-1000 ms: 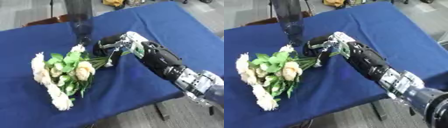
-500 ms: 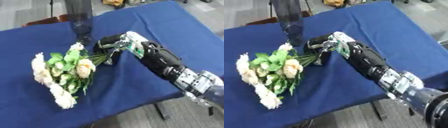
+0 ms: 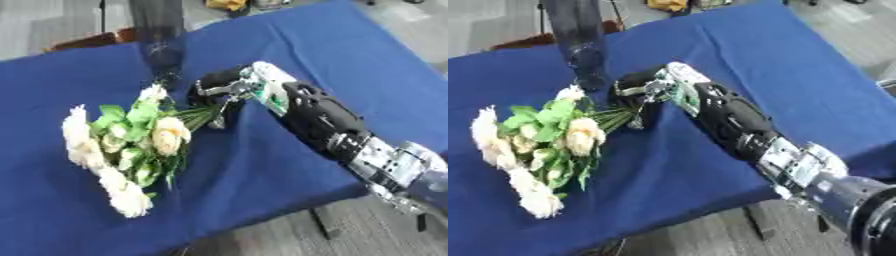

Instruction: Arrange flowers into the vase.

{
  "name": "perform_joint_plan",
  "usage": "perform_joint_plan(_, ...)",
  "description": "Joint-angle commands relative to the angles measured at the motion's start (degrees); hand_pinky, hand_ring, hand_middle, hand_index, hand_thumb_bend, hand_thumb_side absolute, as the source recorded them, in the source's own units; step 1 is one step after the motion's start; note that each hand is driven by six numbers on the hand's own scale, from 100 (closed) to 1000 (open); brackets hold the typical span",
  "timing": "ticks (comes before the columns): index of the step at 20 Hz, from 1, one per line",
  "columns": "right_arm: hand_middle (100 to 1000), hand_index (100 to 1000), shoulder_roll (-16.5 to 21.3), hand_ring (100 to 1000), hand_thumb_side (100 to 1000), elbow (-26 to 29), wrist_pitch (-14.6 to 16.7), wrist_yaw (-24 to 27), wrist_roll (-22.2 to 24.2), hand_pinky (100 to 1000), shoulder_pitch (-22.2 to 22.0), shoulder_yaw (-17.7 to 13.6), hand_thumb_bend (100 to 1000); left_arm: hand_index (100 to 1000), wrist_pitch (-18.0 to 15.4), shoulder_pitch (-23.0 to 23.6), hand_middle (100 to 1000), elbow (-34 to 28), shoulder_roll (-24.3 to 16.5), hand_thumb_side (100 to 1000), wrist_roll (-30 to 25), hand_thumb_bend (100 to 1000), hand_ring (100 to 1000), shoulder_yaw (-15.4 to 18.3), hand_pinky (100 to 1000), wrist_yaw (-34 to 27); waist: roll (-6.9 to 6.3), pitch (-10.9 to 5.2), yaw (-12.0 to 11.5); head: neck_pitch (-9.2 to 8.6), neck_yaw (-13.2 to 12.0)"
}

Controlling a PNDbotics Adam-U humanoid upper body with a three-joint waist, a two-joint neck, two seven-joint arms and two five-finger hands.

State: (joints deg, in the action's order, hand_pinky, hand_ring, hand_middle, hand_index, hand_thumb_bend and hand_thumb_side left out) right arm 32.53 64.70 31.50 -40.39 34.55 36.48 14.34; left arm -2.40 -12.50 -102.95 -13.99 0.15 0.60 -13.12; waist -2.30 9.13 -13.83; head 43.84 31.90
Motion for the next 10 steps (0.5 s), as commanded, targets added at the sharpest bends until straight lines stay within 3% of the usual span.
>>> perform_joint_plan(1, 670, 505, 1.19, 559, 182, 0.70, 17.00, 0.19, 17.42, 462, 0.28, -0.07, 100, 824, -0.08, -0.31, 611, -0.90, -0.34, 967, -0.15, 302, 554, 0.64, 532, -0.17, -0.78, 0.22, -0.01, 0.27, 0.14)
perform_joint_plan(4, 590, 485, 1.08, 555, 204, 1.21, 16.09, 1.10, 17.42, 454, 0.48, -1.18, 100, 826, -0.09, -0.22, 611, -0.90, -0.28, 967, -0.12, 303, 555, 0.70, 533, -0.20, -0.90, 0.20, 0.10, 0.27, 0.12)
perform_joint_plan(10, 576, 492, 1.38, 550, 213, 3.12, 13.25, 3.93, 17.42, 445, 0.39, -1.54, 100, 826, -0.09, -0.24, 611, -0.89, -0.28, 967, -0.15, 303, 555, 0.70, 533, -0.25, -0.91, 0.18, 0.07, 0.27, 0.18)
